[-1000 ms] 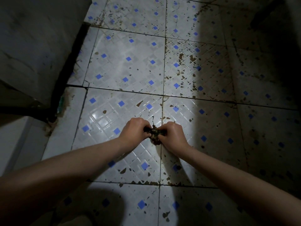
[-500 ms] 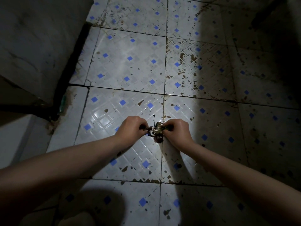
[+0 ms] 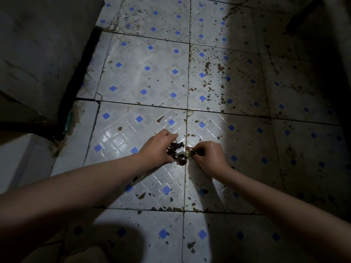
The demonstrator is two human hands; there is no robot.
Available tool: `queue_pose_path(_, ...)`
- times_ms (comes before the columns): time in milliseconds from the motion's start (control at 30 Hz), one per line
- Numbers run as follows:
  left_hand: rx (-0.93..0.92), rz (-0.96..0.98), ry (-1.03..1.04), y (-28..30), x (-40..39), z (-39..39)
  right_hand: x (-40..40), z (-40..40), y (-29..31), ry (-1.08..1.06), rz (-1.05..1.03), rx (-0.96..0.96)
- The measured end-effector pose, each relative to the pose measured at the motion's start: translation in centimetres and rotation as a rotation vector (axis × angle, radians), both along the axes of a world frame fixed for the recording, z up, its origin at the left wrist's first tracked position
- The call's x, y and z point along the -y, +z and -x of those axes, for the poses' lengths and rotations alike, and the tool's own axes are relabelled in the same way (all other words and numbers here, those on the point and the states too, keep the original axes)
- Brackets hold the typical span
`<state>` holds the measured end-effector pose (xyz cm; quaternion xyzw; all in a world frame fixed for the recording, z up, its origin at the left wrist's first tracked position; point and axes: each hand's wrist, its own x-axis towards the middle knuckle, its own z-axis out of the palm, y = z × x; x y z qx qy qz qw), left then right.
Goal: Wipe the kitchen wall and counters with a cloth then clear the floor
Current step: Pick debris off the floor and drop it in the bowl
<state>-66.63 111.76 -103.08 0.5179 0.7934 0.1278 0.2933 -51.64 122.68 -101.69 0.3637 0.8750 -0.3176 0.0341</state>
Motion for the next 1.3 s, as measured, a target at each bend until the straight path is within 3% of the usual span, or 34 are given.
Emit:
queue_pose_path(400,-0.031,-0.032,-0.219,0.3,0.2,-0.3,-0.3,-0.3,-0.6,-0.028,-0.019,0.008)
queue_pose_path(700,-0.055,-0.087,-0.139,0.1,0.4,-0.2,0.3,-0.1,-0.3,-0.015,0.022,0.025)
queue_pose_path(967,0.122,-0.091,0.121,0.1,0.9,1.8,0.4,1.4,-0.4,0.015,0.000,0.020)
queue_pose_path(1300,0.135,-0.098,0.170,0.0,1.5,2.4,1.0,2.3,-0.5,0.110,0.043,0.076)
